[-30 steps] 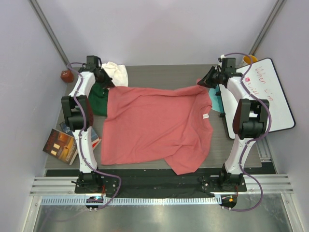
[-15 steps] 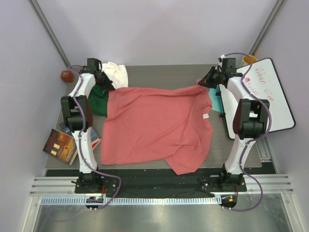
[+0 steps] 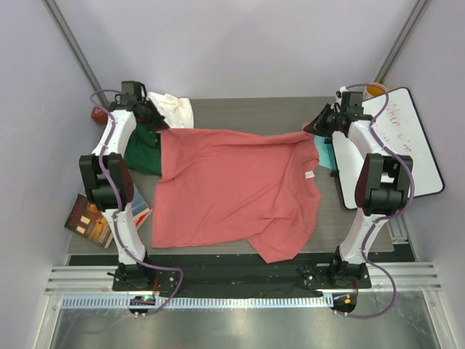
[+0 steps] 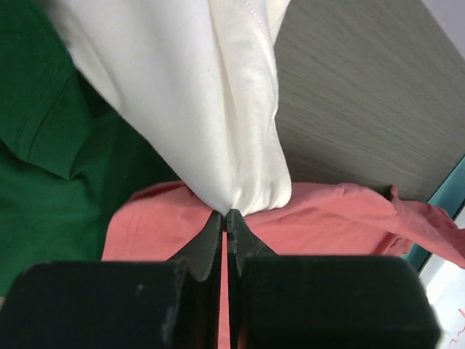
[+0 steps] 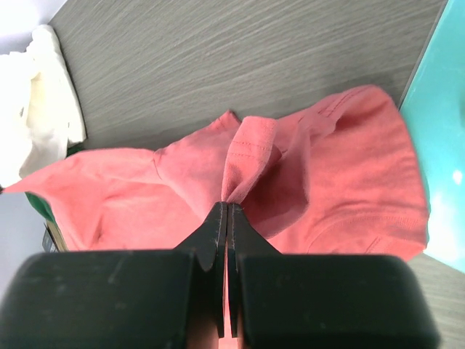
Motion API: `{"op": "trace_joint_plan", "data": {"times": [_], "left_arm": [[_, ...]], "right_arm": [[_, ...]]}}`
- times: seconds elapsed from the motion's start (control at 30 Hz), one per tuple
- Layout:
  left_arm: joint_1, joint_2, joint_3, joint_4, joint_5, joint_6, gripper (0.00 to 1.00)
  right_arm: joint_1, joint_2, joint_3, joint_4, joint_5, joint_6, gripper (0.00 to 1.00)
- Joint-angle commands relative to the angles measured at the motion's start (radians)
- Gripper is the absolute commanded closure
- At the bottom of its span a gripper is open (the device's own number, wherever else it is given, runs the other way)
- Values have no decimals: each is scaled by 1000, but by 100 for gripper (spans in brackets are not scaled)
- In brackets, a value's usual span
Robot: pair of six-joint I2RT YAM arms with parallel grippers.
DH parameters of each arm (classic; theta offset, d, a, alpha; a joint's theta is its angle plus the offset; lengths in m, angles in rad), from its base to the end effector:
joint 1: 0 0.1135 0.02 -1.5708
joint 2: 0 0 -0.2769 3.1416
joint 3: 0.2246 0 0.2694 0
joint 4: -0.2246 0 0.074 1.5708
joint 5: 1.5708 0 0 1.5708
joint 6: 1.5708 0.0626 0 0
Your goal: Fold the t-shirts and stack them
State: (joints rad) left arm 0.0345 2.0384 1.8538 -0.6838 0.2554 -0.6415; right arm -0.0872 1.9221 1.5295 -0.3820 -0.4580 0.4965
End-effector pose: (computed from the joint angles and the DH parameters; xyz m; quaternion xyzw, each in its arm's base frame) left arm 0.5012 0.0015 0.2687 -0.2675 0.8932 -0.2161 0.2899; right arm 0.4745 -0.0137 0.2374 0.1740 0.8851 0.2816 0.3271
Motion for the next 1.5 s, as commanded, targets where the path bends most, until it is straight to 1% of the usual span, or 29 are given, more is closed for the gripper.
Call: {"op": "trace_joint_plan", "data": {"times": [0.0,0.13,0.27,0.33,0.47,0.6,0.7,0.77,0.8,0.9,0.93,1.0,1.03,1.1,1.23,1.47], "left_arm": [[-5,-67,-62,-2,33,29,100],[-5,-43,-58,-11,5,48,98],[-4,14,34,-48,19,40,100],[-4,23,50,-51,22,33,99],[-4,23,41,-49,31,29,87],[-5,6,4,-49,41,31,86],[-4,-18,-36,-37,41,32,90],[-4,-26,-59,-34,36,36,89],[-4,-30,-62,-36,32,40,87],[-4,-37,-71,-45,12,46,75],[-4,-37,-71,-46,-2,51,65],[-2,-32,-73,-39,-16,55,60],[1,-29,-70,-36,-28,57,56],[7,-15,-62,-17,-28,57,55],[13,52,19,-33,-25,66,55],[22,132,119,-42,-25,86,55]], "right_arm": [[1,-117,-35,34,7,-32,99],[3,-120,-54,34,-5,-24,99],[4,-126,-62,40,-8,-18,99],[3,-132,-65,37,-4,-21,99],[4,-140,-74,40,-5,-21,99],[4,-140,-78,40,-4,-19,99],[4,-129,-69,42,-13,-10,99],[4,-123,-62,46,-18,-1,99],[4,-121,-58,46,-21,1,99],[4,-120,-58,45,-24,4,99],[3,-123,-58,46,-24,2,99],[4,-129,-69,46,-22,1,99],[3,-132,-72,45,-24,1,99],[3,-146,-88,46,-21,-3,99],[4,-169,-115,40,-15,-7,99],[3,-204,-155,31,8,-27,99]]}}
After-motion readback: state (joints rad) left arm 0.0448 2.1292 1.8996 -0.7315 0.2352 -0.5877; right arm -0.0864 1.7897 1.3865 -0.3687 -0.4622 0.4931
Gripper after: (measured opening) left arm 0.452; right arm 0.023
